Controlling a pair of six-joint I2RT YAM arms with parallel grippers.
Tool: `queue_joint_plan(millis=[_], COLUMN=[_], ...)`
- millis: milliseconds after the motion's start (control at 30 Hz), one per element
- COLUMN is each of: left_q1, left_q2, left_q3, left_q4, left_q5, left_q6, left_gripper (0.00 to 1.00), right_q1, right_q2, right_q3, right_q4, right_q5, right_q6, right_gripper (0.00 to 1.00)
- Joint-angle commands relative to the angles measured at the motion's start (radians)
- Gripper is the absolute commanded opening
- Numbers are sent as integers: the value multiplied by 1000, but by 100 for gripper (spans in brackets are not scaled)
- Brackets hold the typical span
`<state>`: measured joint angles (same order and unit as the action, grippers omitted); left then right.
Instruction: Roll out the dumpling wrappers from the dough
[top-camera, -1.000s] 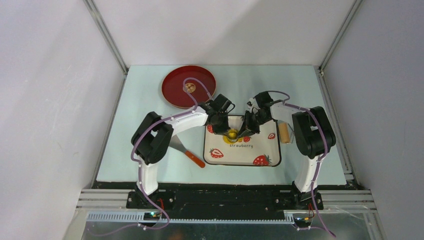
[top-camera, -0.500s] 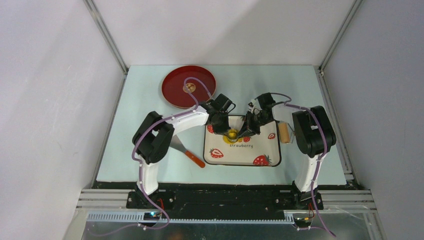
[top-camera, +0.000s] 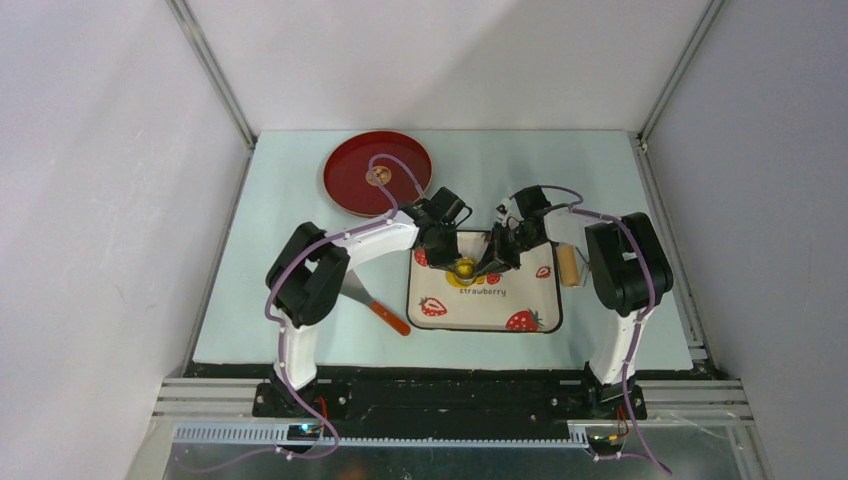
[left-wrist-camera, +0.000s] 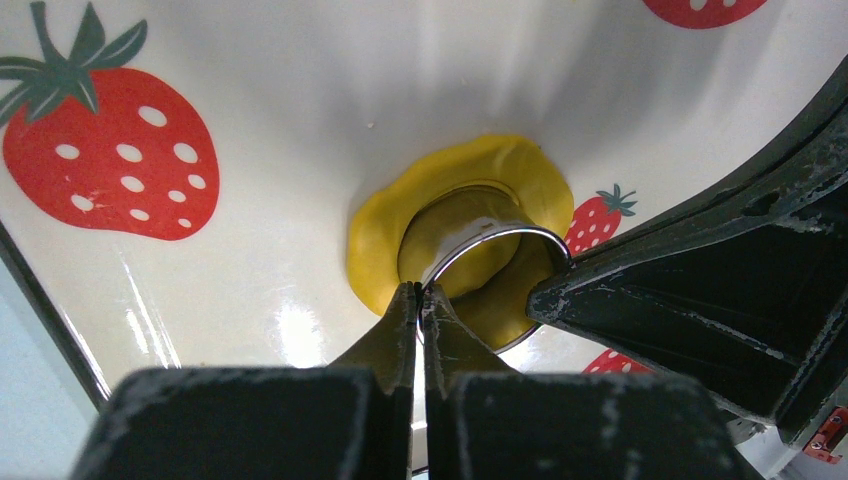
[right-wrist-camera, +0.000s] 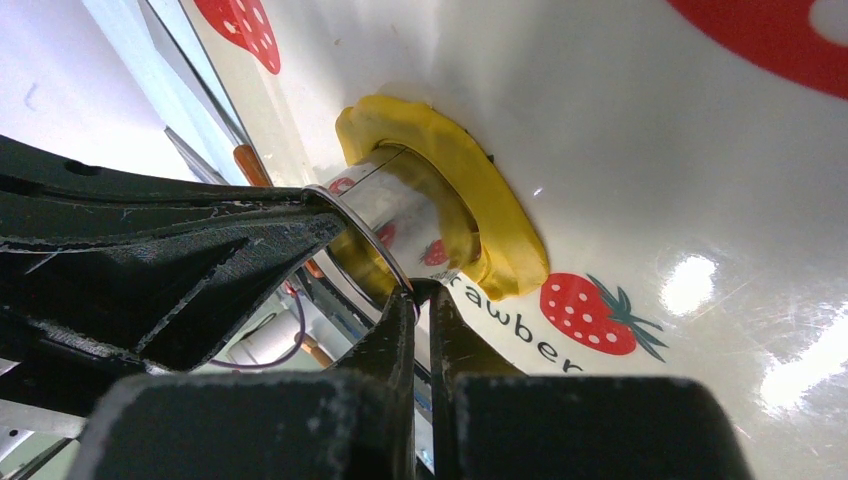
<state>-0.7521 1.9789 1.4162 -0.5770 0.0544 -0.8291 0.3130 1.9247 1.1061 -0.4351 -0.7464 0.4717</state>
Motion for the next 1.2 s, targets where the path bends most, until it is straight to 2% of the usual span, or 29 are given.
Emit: queue_joint_plan(millis=[0,133,300,333,500,633,900,1067,1167], left_q1=[-24,-19,-15,-14,-10,-8,-3,15,24], left_q2=[61,47,39,37,28,11,-43,-92,-143], left_q3=[-19,10,33,36,40,50,87,84,69], left_q4=[-58,-58,-59,-59,-59,-58,-59,-58,-56], left_q5=[-7,14,23,27,35,46,50,53,58], left_q6=[16,38,47,47,56,63,67,66,70], left_gripper=[0,0,2,3,13,22,33,40,49], right_q1=[51,52,48,47,43,47,47,37,15], right_q2=[72,35,-15,-24,-59,-96,-145,-172,-194], right_q3=[-71,-42,-20,-10,29,70,131,135,135], right_q4=[-59,-89,-108,-113,-141,-180,-244,-252,-251], right_q5=[243,224,218,211,181,194,197,179,155], right_q6=[-19,-20,-16,-17,-18,-24,-35,-37,-41], right_gripper=[0,3,19,21,42,49,53,64,72])
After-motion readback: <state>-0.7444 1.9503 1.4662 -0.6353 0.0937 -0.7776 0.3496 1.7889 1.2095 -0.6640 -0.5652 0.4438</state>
